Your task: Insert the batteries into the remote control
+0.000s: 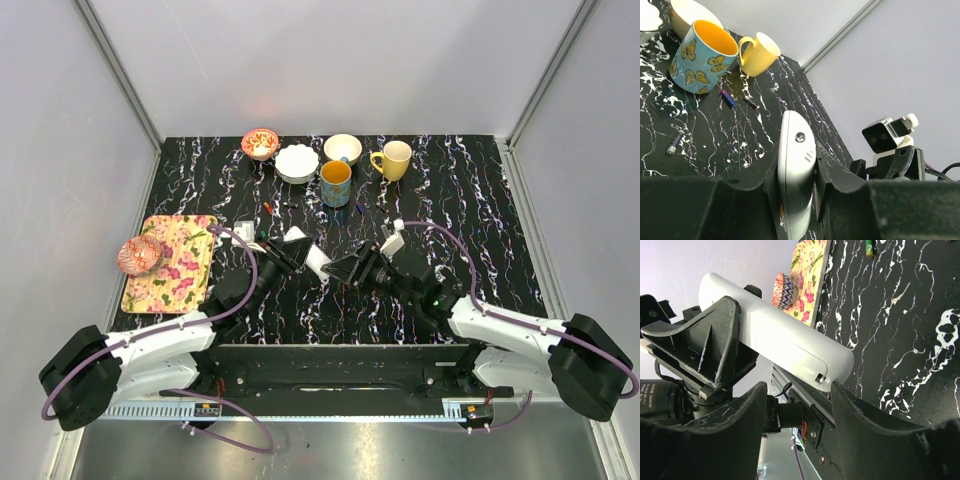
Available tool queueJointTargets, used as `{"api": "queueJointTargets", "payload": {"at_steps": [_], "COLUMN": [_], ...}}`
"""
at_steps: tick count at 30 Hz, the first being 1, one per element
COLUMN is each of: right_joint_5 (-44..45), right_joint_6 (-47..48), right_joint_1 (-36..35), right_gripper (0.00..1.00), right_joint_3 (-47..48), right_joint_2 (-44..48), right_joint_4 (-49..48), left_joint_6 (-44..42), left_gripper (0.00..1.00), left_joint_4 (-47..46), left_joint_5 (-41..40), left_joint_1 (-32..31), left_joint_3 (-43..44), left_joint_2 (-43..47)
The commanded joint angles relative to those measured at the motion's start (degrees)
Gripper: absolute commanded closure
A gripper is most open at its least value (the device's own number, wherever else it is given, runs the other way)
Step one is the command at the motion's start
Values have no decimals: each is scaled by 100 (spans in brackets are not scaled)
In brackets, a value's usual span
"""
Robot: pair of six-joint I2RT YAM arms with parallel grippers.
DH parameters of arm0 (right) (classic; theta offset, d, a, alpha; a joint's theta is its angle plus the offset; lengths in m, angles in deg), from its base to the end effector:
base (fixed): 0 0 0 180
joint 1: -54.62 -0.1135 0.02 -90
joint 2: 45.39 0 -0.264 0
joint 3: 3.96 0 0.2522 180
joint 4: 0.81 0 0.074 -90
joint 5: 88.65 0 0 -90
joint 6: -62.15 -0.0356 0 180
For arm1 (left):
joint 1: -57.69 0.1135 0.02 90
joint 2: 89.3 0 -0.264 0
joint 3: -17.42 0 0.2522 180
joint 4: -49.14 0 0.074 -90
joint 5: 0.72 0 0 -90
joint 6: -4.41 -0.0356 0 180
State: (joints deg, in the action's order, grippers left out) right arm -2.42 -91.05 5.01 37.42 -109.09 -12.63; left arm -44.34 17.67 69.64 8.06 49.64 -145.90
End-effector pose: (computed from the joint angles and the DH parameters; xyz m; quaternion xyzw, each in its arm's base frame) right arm 0.1563 0.1874 0.2344 0.0700 0.7655 0.5463 0.3326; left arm 0.1458 -0.1531 0.2431 -0.0798 0.6599 -0.4470 0.5986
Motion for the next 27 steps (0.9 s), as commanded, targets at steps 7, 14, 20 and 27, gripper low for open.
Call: {"api": "queueJointTargets", "payload": {"at_steps": [7, 14, 20, 27], "right_joint_5": [-53, -203, -238, -300], "right_joint_6": [-149, -131, -114, -122], "right_joint_1": [196, 337, 364, 364], "right_gripper": [41, 41, 41, 41], "right_joint_3": [-318, -301, -266, -213], "right_joint_2": [271, 157, 112, -28], "right_joint_4": [-316, -421, -456, -491], "left_joint_6": [480, 471, 418, 401], "left_gripper": [100, 100, 100, 100], "left_joint_4": [-1532, -1594, -1497, -1471], "left_joint_5": [206, 250, 241, 250], "left_joint_1": [58, 58, 58, 67], "left_joint_3": [-220, -150, -114, -114], "left_joint_2": [-571, -782, -844, -835]}}
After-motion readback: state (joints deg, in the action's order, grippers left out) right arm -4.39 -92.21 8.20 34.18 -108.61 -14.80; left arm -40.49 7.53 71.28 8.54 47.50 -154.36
